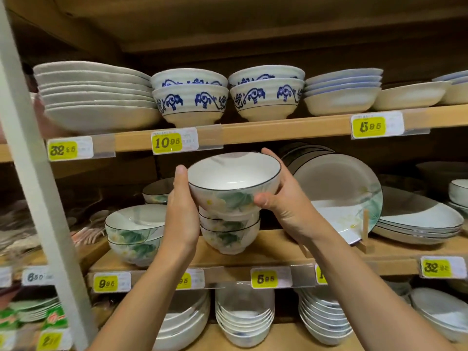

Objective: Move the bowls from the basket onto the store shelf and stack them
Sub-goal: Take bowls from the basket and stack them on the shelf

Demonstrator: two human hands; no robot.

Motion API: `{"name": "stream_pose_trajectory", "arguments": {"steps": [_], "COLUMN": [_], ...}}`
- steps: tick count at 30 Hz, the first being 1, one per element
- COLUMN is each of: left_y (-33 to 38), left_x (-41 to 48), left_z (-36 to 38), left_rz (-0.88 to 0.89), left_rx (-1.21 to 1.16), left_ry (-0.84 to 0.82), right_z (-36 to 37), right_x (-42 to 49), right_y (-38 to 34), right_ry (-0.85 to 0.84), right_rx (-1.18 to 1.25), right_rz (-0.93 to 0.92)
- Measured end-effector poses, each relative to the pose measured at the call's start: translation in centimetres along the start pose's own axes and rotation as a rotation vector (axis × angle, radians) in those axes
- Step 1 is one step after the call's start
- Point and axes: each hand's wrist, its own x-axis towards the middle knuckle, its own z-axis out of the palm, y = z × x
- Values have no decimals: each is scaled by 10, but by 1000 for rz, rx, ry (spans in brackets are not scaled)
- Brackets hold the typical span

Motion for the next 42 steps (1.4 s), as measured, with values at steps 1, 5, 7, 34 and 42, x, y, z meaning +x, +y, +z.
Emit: {"name": "stream_pose_trajectory", "arguments": {"steps": [1,5,7,34,42], "left_y": [-2,-5,-7,-66,-74], "left_x": [3,21,31,85,80], "left_z": [-1,-3,-5,-16,-6], "left_rz": [7,77,102,-186,-200], "left_rx": [-7,22,61,170,130], "left_ry": [-25,-101,-131,-42,145], "right_z": [0,1,0,-15,3], "right_x": [4,20,27,64,68], "right_y": [0,-2,0,73,81], "right_ry": [-5,-11,19,70,220], "right_rx": [-6,-22,-33,-28,-33], "right_rz": [0,-19,-20,214,269]}}
